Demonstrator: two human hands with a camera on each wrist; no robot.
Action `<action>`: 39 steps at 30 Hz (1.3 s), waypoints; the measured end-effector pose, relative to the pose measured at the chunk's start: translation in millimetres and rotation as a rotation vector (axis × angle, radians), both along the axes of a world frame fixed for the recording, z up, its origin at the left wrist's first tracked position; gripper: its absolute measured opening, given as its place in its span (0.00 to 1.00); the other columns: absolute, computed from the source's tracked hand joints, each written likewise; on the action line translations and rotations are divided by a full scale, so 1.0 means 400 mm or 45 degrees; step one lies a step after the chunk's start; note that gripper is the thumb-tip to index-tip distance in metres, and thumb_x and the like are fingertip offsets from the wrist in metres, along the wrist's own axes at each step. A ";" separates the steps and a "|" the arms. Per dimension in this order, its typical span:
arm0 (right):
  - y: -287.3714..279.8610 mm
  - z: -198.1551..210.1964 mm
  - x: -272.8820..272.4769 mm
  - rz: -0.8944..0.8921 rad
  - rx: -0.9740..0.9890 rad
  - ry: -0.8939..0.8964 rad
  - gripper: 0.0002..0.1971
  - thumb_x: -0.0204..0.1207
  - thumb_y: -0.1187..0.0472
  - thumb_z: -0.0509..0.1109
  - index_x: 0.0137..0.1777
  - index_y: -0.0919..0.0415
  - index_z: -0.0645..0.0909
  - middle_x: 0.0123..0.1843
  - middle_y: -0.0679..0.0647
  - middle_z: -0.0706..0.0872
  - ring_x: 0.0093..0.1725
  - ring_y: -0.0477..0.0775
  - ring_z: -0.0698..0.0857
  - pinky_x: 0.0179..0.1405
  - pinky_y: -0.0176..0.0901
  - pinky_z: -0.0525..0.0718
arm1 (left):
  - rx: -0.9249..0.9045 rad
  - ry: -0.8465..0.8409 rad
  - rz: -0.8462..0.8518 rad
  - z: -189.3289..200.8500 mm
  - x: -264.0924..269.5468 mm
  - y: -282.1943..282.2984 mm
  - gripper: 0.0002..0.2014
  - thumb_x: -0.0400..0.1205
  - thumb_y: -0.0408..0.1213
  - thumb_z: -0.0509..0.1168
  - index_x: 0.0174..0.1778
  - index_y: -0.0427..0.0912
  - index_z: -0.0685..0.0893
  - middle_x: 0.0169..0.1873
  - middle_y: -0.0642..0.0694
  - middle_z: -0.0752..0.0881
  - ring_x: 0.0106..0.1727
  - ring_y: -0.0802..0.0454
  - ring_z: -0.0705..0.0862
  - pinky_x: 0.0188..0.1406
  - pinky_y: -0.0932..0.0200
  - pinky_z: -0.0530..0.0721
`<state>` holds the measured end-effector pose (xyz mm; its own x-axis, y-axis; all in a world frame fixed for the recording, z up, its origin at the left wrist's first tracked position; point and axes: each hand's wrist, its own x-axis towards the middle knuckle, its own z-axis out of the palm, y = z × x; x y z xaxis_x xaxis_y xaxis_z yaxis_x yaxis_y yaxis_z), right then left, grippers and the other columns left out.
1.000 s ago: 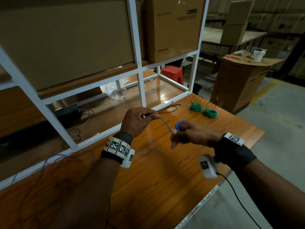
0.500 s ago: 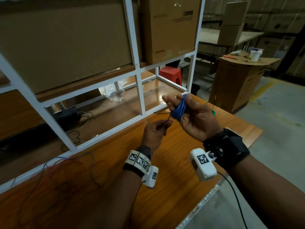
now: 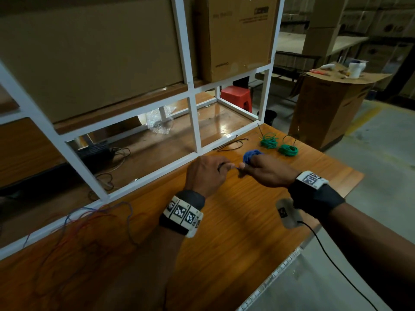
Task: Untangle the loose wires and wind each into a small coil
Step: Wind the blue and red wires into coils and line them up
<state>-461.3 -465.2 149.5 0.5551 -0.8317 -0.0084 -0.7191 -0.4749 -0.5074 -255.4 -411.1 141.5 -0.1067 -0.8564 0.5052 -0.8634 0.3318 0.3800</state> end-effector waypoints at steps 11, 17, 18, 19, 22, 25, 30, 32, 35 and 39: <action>0.088 0.044 -0.002 0.633 1.427 -0.979 0.11 0.86 0.61 0.68 0.57 0.73 0.80 0.47 0.62 0.92 0.66 0.62 0.88 0.67 0.50 0.85 | 0.442 0.879 -0.643 0.017 0.056 -0.063 0.11 0.76 0.39 0.79 0.42 0.33 0.92 0.35 0.44 0.91 0.35 0.54 0.86 0.35 0.59 0.83; 0.094 0.068 0.027 0.681 1.774 -1.708 0.16 0.90 0.54 0.61 0.59 0.68 0.80 0.50 0.64 0.91 0.65 0.60 0.88 0.74 0.48 0.80 | 0.392 1.345 -0.612 -0.016 -0.012 -0.067 0.04 0.77 0.44 0.76 0.41 0.49 0.94 0.33 0.40 0.88 0.36 0.38 0.80 0.33 0.45 0.79; 0.099 0.081 0.034 0.617 1.727 -1.846 0.16 0.90 0.54 0.60 0.59 0.68 0.80 0.51 0.64 0.91 0.67 0.61 0.87 0.75 0.48 0.79 | 0.392 1.372 -0.615 -0.018 -0.029 -0.063 0.04 0.78 0.38 0.74 0.39 0.49 0.93 0.32 0.45 0.88 0.35 0.40 0.80 0.32 0.48 0.77; 0.102 0.094 0.044 0.532 1.671 -1.988 0.16 0.91 0.54 0.59 0.59 0.68 0.80 0.54 0.65 0.92 0.68 0.61 0.87 0.74 0.48 0.81 | 0.399 1.358 -0.583 -0.025 -0.046 -0.058 0.09 0.81 0.32 0.70 0.38 0.49 0.91 0.29 0.48 0.86 0.32 0.43 0.79 0.29 0.51 0.75; 0.089 0.117 0.071 0.064 1.353 -2.307 0.15 0.92 0.56 0.57 0.65 0.69 0.76 0.63 0.69 0.90 0.70 0.63 0.87 0.73 0.48 0.84 | 0.540 1.239 -0.463 -0.052 -0.095 -0.028 0.11 0.89 0.35 0.63 0.43 0.46 0.88 0.27 0.47 0.82 0.27 0.52 0.75 0.25 0.56 0.72; 0.043 0.084 0.070 -0.244 0.673 -1.898 0.16 0.93 0.55 0.58 0.65 0.66 0.81 0.61 0.67 0.91 0.67 0.55 0.88 0.71 0.45 0.83 | 0.692 1.005 -0.432 -0.067 -0.120 -0.001 0.09 0.90 0.41 0.62 0.56 0.51 0.89 0.29 0.50 0.84 0.27 0.55 0.77 0.27 0.57 0.74; 0.019 -0.008 0.028 -0.292 0.001 -0.596 0.23 0.90 0.45 0.62 0.49 0.63 0.91 0.31 0.51 0.83 0.29 0.44 0.79 0.34 0.47 0.81 | 0.486 0.149 -0.222 -0.029 -0.087 0.013 0.10 0.88 0.46 0.64 0.58 0.51 0.89 0.40 0.52 0.89 0.40 0.55 0.86 0.44 0.52 0.87; 0.030 -0.021 0.020 -0.210 0.105 -0.395 0.27 0.90 0.45 0.62 0.41 0.68 0.84 0.29 0.55 0.77 0.25 0.48 0.73 0.29 0.52 0.76 | 0.381 -0.007 -0.253 -0.006 -0.056 0.012 0.07 0.85 0.47 0.67 0.54 0.53 0.90 0.41 0.54 0.89 0.41 0.57 0.84 0.45 0.53 0.85; 0.048 -0.008 0.006 -0.078 0.365 -0.359 0.28 0.89 0.41 0.61 0.42 0.64 0.86 0.31 0.56 0.75 0.27 0.49 0.70 0.28 0.46 0.68 | 0.333 -0.158 -0.377 0.016 -0.017 0.006 0.04 0.82 0.47 0.71 0.48 0.55 0.90 0.40 0.57 0.85 0.41 0.62 0.76 0.40 0.58 0.75; 0.058 0.028 -0.010 0.193 0.761 -0.408 0.33 0.90 0.39 0.54 0.55 0.70 0.87 0.47 0.63 0.89 0.50 0.61 0.85 0.56 0.50 0.81 | 0.110 -0.032 -0.510 0.020 0.008 0.008 0.04 0.76 0.44 0.77 0.43 0.49 0.93 0.38 0.54 0.86 0.43 0.53 0.78 0.37 0.51 0.80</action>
